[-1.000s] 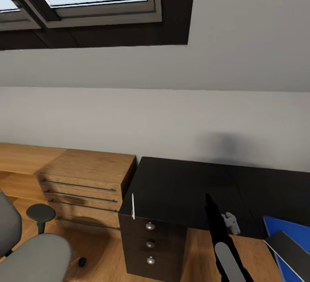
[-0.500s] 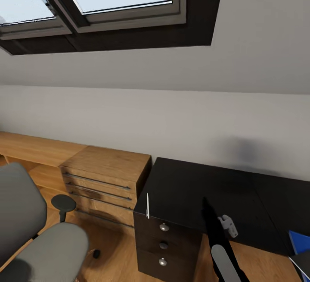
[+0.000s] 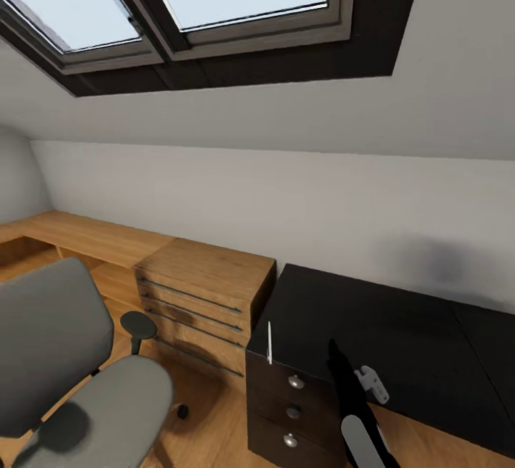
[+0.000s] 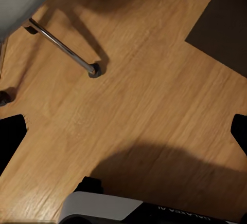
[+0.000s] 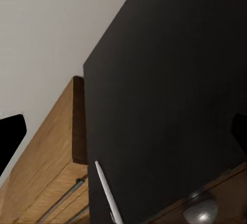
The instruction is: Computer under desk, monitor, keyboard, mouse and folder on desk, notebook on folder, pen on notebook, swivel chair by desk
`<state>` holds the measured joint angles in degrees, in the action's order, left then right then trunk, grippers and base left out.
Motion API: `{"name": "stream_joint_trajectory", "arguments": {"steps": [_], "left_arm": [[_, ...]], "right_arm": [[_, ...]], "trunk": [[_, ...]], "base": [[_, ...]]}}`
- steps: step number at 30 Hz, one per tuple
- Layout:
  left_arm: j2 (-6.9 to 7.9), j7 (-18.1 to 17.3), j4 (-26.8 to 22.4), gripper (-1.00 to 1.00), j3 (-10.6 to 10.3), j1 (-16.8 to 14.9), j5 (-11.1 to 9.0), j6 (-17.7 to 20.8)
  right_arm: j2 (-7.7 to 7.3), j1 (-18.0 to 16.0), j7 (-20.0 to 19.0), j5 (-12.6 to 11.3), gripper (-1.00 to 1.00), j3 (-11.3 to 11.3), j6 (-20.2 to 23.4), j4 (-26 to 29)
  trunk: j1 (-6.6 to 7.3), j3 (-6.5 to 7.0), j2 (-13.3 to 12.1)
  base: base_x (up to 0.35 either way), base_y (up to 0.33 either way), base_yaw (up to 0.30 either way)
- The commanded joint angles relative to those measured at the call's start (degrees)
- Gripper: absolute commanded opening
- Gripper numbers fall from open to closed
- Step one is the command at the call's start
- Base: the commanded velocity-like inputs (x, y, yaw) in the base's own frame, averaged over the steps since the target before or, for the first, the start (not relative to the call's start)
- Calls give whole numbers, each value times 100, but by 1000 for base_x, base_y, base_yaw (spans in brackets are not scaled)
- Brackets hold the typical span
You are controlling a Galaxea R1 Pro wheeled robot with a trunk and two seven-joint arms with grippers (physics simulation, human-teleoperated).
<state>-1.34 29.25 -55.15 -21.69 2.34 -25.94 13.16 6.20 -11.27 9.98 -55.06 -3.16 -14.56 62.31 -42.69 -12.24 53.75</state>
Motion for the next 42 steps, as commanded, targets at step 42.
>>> {"name": "stream_joint_trajectory", "arguments": {"steps": [42], "left_arm": [[2, 37, -13, 100, -37, 1, -34, 19]], "right_arm": [[31, -7, 22, -56, 100, -40, -19, -94]], "trunk": [[-1, 105, 5]], "base": [[0, 0, 244]]}}
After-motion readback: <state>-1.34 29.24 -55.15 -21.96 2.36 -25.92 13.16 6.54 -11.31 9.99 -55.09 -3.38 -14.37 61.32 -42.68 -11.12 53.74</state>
